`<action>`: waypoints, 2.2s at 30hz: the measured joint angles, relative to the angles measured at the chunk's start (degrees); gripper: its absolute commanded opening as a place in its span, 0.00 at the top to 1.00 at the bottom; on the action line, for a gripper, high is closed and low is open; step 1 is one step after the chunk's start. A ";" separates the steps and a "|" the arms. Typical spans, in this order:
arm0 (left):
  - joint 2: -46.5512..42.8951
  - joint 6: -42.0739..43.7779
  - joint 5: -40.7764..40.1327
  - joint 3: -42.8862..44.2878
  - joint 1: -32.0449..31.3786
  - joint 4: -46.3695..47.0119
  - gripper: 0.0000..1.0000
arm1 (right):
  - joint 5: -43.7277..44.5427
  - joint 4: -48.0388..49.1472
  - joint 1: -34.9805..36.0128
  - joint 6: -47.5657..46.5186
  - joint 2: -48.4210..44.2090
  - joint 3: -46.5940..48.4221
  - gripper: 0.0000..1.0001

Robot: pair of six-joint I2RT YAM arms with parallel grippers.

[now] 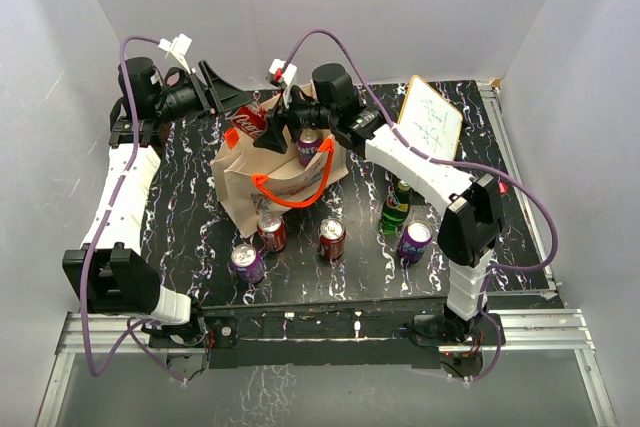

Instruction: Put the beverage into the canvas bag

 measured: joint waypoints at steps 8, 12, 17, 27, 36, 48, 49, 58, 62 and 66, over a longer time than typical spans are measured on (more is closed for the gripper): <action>-0.09 7.58 0.94 1.81 0.00 -2.10 0.03 | 0.44 -5.79 -0.55 -0.46 -2.21 -0.13 0.92; -0.63 14.82 0.63 4.85 0.00 -5.11 0.03 | 0.07 -11.15 -1.77 -0.33 -3.13 0.61 0.92; -1.92 24.17 0.72 7.50 0.00 -9.33 0.04 | -0.48 -14.97 -3.26 0.90 -3.13 2.34 0.92; -1.88 38.56 3.63 9.86 0.00 -18.53 0.09 | -1.29 -17.46 -5.81 5.99 -3.13 4.00 0.92; -1.55 52.41 1.75 9.40 -2.84 -27.36 0.03 | -1.25 -17.64 -6.40 7.91 -3.13 4.92 0.92; 3.30 70.12 -5.81 10.71 -11.63 -35.04 0.06 | -3.87 -17.81 -6.62 11.47 -3.13 6.82 0.92; 3.67 70.55 -6.10 10.73 -11.91 -34.82 0.08 | -4.17 -17.77 -6.71 11.93 -3.13 6.82 0.92; 6.05 74.01 -5.77 10.71 -13.55 -33.44 0.33 | -6.45 -15.87 -7.32 14.97 -3.13 6.82 0.92; 6.62 74.31 -4.81 10.71 -13.64 -32.35 0.58 | -6.88 -15.39 -7.50 15.65 -3.13 6.82 0.92; 7.02 72.89 -3.96 10.43 -13.64 -30.58 1.00 | -6.82 -15.04 -7.89 16.04 -3.13 6.82 0.72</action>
